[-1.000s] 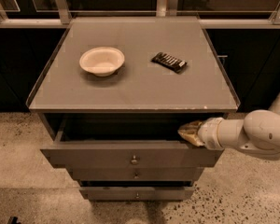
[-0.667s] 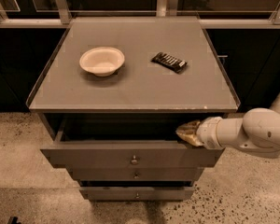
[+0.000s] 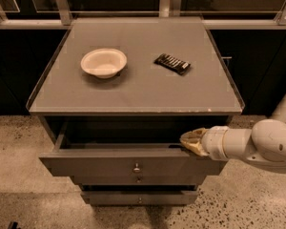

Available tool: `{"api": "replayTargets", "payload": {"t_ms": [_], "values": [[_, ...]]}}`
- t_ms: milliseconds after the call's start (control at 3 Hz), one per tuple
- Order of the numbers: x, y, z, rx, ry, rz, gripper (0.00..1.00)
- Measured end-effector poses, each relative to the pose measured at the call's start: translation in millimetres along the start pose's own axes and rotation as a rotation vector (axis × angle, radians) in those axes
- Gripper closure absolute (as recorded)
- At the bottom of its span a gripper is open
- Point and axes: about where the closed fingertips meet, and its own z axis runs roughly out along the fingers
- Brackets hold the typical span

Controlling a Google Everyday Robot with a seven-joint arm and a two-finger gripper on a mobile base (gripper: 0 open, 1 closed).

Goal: Open top drawer

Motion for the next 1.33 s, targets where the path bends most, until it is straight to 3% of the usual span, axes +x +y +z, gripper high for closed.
{"api": "replayTargets", "payload": {"t_ms": [333,1333], "values": [[10.1,11.9,-8.5,0.015,-0.009,0.042,1.0],[13.5,23.4,-19.5,0.031,-0.011,0.077,1.0]]}}
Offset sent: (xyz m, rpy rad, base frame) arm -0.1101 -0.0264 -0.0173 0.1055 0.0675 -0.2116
